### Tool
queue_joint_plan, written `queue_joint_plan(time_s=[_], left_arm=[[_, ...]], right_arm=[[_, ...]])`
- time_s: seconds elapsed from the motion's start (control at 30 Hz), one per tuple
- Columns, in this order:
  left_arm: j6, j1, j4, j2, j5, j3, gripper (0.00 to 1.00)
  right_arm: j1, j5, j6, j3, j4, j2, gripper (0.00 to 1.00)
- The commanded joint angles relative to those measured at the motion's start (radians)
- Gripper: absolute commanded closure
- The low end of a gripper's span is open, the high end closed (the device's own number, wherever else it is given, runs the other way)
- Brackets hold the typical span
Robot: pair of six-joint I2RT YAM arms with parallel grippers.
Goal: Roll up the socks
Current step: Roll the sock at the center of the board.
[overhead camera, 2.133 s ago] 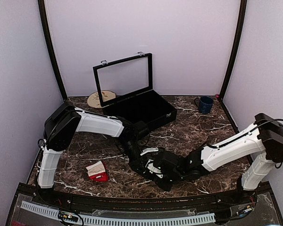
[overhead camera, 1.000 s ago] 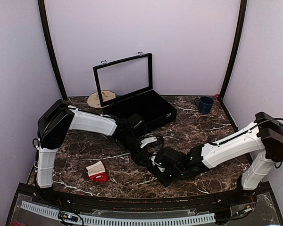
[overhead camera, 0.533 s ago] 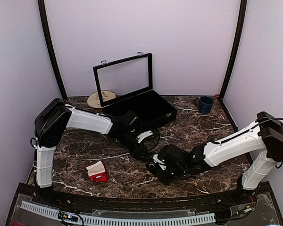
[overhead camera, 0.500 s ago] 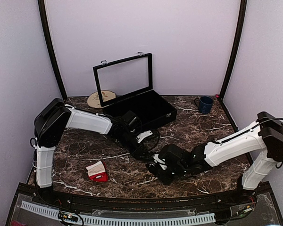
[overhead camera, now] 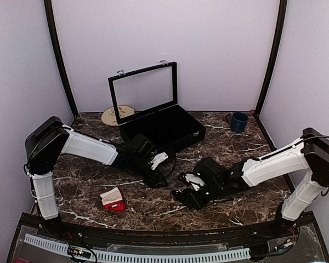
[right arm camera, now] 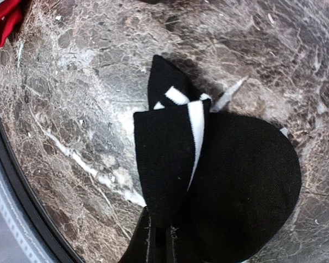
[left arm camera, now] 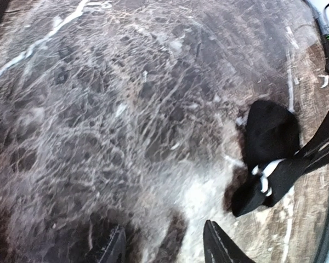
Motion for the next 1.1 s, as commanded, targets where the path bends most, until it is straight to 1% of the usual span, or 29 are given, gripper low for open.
queue_joint_plan(time_s=[0.0,0.23,0.4,0.67,0.8,1.07], left_arm=[[0.071,-0.069,0.000,-0.031,-0.172,-0.095,0.48],[0.260,-0.212,0.140,-0.102,-0.257,-0.181,0.48],[0.324,-0.255,0.247,-0.154,-0.300,-0.238,0.48],[0.428,-0.311,0.329,-0.175,-0.395,-0.257,0.46],[0.482,-0.336,0.353,-0.176,-0.409,-0.263,0.45],[0.628,-0.397,0.297,-0.161,-0.410,-0.248,0.46]], right_arm=[[-0.056,-0.154,0.020,-0.030,-0.044,0.016,1.00],[-0.145,-0.369,0.018,-0.010,-0.055,0.065,1.00],[-0.180,-0.473,-0.008,0.033,-0.101,0.110,1.00],[-0.220,-0.561,-0.032,0.082,-0.151,0.147,1.00],[-0.235,-0.592,-0.037,0.096,-0.165,0.162,1.00],[-0.256,-0.619,-0.060,0.135,-0.208,0.182,1.00]])
